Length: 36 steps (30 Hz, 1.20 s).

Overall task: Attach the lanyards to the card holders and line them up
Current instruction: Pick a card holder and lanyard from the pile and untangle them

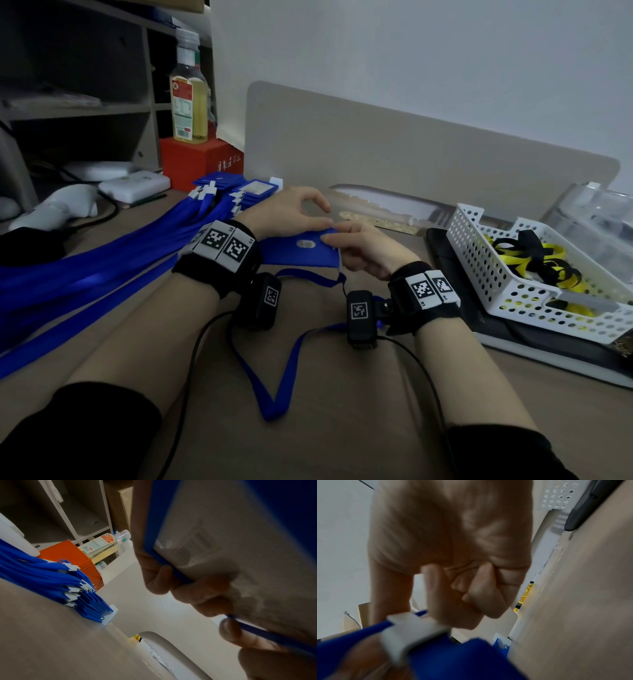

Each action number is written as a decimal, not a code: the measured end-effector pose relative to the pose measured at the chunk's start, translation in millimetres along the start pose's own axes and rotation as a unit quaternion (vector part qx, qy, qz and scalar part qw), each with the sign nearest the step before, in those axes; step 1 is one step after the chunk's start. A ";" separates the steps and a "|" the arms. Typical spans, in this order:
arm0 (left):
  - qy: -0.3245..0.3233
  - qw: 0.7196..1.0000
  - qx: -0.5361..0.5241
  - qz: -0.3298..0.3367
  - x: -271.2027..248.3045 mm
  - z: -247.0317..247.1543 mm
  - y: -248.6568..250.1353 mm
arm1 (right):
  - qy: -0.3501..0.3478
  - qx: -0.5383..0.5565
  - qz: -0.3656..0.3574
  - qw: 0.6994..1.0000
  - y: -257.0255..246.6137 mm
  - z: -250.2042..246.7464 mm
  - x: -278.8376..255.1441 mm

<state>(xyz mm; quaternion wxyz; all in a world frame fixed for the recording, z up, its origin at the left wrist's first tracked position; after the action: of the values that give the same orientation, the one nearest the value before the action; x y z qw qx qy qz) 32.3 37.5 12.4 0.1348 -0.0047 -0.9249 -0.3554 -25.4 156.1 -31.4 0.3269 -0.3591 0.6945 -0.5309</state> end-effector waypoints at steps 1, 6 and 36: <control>-0.009 1.000 0.000 0.008 -0.9 0.8 1.7 | -0.010 0.003 0.006 1.000 0.9 0.8 -0.3; 0.127 0.991 -0.035 -0.003 2.8 -15.5 -11.8 | 0.047 0.030 0.006 0.998 0.7 -6.4 4.3; 0.016 0.960 -0.217 -0.177 -40.9 -41.7 -47.3 | 0.222 0.314 0.029 0.923 -23.5 -23.3 91.0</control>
<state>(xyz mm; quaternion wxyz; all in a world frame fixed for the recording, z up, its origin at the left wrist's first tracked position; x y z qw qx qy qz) 77.0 -21.8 0.7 0.0804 0.1356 -0.8091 -0.5661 -89.4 86.6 -10.0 0.2750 -0.0908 0.5571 -0.7783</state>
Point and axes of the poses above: each hand's wrist, its own x-axis towards the middle knuckle, its own z-axis out of the palm, y = z × x, the point moved 6 cm from there along x, towards the middle knuckle, and after that the axes turned 3 degrees about z, right-handed, at the moved point
